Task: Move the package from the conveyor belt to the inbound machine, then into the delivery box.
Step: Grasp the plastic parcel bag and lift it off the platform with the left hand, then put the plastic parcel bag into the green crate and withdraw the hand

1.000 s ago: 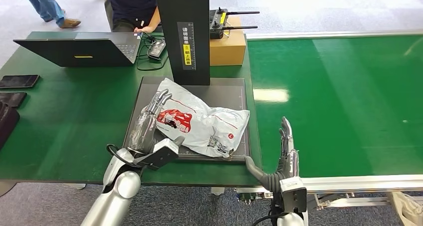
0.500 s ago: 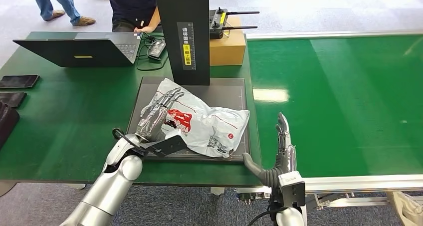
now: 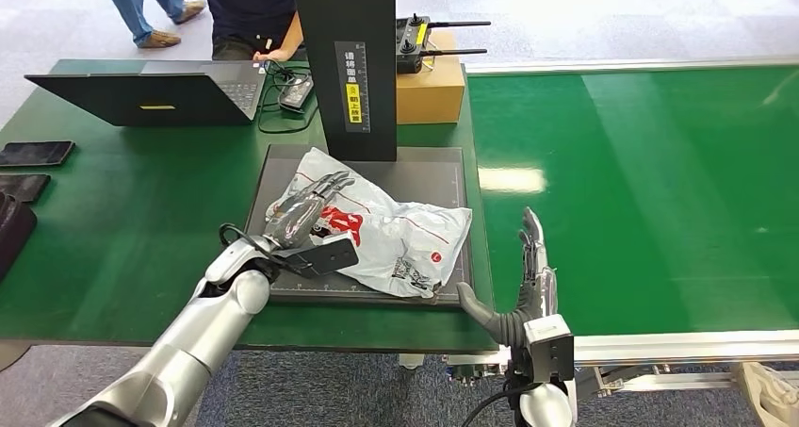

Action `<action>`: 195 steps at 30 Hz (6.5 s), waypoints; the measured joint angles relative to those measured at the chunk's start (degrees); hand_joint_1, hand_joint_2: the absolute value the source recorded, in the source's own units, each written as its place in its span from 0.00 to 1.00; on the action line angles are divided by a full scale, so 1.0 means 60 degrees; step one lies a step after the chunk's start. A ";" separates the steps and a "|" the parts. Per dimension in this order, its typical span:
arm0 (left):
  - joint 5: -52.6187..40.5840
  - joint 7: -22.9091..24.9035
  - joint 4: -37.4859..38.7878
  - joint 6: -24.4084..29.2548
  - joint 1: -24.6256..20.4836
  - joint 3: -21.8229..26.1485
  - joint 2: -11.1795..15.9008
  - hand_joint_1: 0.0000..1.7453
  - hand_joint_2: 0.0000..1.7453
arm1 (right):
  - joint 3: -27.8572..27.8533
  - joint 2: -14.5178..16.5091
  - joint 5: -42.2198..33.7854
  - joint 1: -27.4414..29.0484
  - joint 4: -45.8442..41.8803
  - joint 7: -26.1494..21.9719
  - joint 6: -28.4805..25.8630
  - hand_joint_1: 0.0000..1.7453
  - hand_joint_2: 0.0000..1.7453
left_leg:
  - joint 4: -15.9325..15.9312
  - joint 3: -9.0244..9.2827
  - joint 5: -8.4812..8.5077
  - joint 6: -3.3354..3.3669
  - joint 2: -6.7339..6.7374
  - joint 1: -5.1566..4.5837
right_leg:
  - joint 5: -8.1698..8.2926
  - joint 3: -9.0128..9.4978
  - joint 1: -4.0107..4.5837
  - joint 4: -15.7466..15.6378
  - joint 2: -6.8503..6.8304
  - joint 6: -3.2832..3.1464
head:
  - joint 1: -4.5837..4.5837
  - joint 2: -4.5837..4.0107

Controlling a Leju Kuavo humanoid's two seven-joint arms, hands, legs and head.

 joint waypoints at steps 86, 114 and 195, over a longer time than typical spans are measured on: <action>0.3860 -0.2452 -0.2167 0.2095 0.0906 0.3562 0.0621 0.81 1.00 | 0.0591 -0.0160 -0.0205 0.0302 0.0229 0.0125 -0.0448 0.00 1.00 | -0.0001 -0.0001 0.0001 -0.0002 0.0001 0.0003 | -0.0002 0.0000 0.0003 0.0004 0.0001 -0.0002 | -0.0001 0.0000; -0.0232 0.1381 -0.0340 0.5101 0.0037 0.7767 0.2627 0.93 1.00 | 0.0542 -0.0083 -0.0138 0.0158 0.0202 0.0160 -0.0235 0.00 1.00 | -0.0003 -0.0005 0.0009 -0.0016 0.0008 0.0014 | -0.0001 -0.0005 0.0013 0.0007 0.0013 -0.0010 | 0.0000 0.0000; 0.4637 -0.2951 -0.4121 0.2150 0.3670 0.2178 -0.0444 0.00 1.00 | 0.0007 0.0148 0.0276 -0.0310 0.1086 -0.0154 -0.0627 0.00 1.00 | 0.0004 -0.0008 -0.0006 -0.0005 0.0014 0.0000 | -0.0003 -0.0011 -0.0002 -0.0002 0.0020 -0.0002 | 0.0000 0.0000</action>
